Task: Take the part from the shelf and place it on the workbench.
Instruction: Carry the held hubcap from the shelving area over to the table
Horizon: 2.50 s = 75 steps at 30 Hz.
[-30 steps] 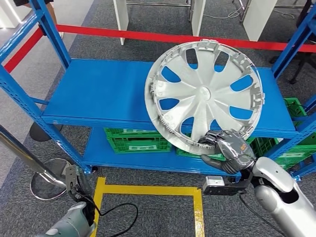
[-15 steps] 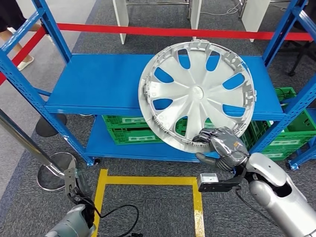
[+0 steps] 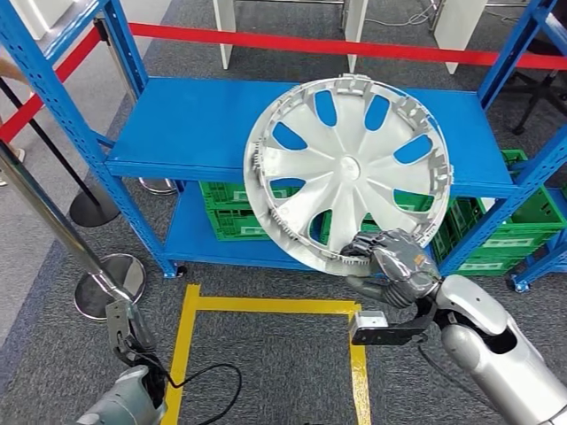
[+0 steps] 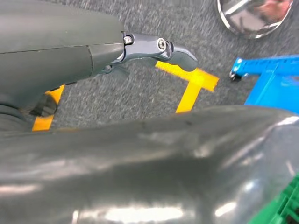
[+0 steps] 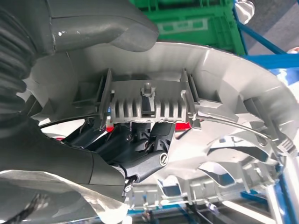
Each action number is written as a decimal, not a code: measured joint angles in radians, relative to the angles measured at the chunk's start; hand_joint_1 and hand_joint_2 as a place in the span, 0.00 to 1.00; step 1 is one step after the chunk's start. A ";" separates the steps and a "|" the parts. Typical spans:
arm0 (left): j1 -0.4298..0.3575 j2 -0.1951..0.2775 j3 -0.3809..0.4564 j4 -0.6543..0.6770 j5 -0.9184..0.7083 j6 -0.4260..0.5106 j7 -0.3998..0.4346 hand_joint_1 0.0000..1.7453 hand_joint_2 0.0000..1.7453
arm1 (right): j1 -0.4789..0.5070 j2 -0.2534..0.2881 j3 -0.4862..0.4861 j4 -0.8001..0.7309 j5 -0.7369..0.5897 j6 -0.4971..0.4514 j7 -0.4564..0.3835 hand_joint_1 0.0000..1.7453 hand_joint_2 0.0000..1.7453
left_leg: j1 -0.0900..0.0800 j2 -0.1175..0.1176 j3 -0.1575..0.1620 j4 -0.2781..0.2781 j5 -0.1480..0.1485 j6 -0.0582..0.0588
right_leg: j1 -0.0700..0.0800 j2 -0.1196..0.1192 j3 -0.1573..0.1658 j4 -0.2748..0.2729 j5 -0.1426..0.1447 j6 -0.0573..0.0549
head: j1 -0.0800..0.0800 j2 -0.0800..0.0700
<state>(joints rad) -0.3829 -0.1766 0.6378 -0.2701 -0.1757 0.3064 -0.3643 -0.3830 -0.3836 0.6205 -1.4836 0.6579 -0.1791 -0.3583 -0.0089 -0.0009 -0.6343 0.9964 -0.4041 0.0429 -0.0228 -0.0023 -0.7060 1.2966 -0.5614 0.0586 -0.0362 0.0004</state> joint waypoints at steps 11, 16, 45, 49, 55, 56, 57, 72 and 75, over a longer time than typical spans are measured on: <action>0.012 -0.003 -0.007 -0.008 0.019 0.012 -0.111 0.00 0.00 | 0.017 -0.005 -0.004 -0.012 -0.009 -0.016 0.009 1.00 1.00 | 0.004 -0.001 -0.096 0.137 -0.071 -0.052 | 0.003 -0.004 0.167 -0.306 0.063 -0.051 | -0.006 0.000; 0.150 0.031 -0.040 -0.010 -0.008 -0.104 -0.236 0.00 0.00 | 0.208 -0.054 -0.100 -0.096 0.006 -0.096 0.006 1.00 1.00 | 0.014 -0.001 -0.039 0.262 -0.111 -0.059 | 0.004 -0.006 0.118 -0.296 0.092 -0.052 | -0.007 0.000; 0.235 0.072 -0.120 -0.045 -0.057 -0.157 -0.275 0.00 0.00 | 0.474 -0.082 -0.316 -0.264 0.088 -0.092 -0.029 1.00 1.00 | 0.008 -0.004 -0.058 0.311 -0.213 -0.061 | -0.001 -0.043 0.122 -0.277 0.074 -0.053 | -0.011 0.000; 0.232 0.076 -0.125 -0.047 -0.059 -0.157 -0.278 0.00 0.00 | 0.477 -0.082 -0.321 -0.267 0.089 -0.092 -0.029 1.00 1.00 | 0.002 0.051 0.077 0.071 -0.109 -0.048 | 0.003 -0.074 0.119 -0.276 0.080 -0.044 | -0.011 0.000; 0.231 0.077 -0.136 -0.049 -0.067 -0.163 -0.283 0.00 0.00 | 0.479 -0.082 -0.325 -0.275 0.095 -0.093 -0.030 1.00 1.00 | -0.003 0.031 0.077 0.009 -0.077 -0.006 | 0.003 -0.072 0.097 -0.246 0.056 -0.016 | -0.009 0.000; 0.230 0.076 -0.137 -0.049 -0.067 -0.164 -0.283 0.00 0.00 | 0.480 -0.082 -0.326 -0.276 0.096 -0.093 -0.030 1.00 1.00 | -0.001 0.021 0.074 0.006 -0.070 0.001 | 0.001 -0.045 0.078 -0.201 0.024 -0.014 | -0.008 0.000; 0.228 0.076 -0.138 -0.049 -0.068 -0.167 -0.283 0.00 0.00 | 0.483 -0.082 -0.327 -0.276 0.097 -0.093 -0.029 1.00 1.00 | -0.001 0.011 0.069 0.007 -0.066 0.005 | 0.002 -0.021 0.053 -0.138 -0.013 -0.013 | -0.006 0.000; 0.232 0.081 -0.148 -0.052 -0.079 -0.176 -0.284 0.00 0.00 | 0.540 -0.083 -0.336 -0.318 0.109 -0.093 -0.018 1.00 1.00 | 0.001 -0.030 -0.036 0.151 -0.114 -0.050 | -0.007 0.010 0.155 -0.281 0.052 -0.051 | -0.018 0.000; 0.231 0.080 -0.151 -0.052 -0.079 -0.176 -0.285 0.00 0.00 | 0.545 -0.083 -0.335 -0.321 0.111 -0.093 -0.018 1.00 1.00 | 0.012 -0.012 -0.097 0.307 -0.175 -0.062 | -0.005 -0.030 0.154 -0.281 0.051 -0.052 | -0.020 0.000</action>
<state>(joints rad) -0.1522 -0.0965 0.4864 -0.3217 -0.2546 0.1301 -0.6490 0.1615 -0.4663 0.2853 -1.8050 0.7691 -0.2721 -0.3768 0.0030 -0.0126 -0.7317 1.3037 -0.5794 -0.0187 -0.0279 -0.0328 -0.5522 1.0160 -0.5099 0.0067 -0.0563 0.0004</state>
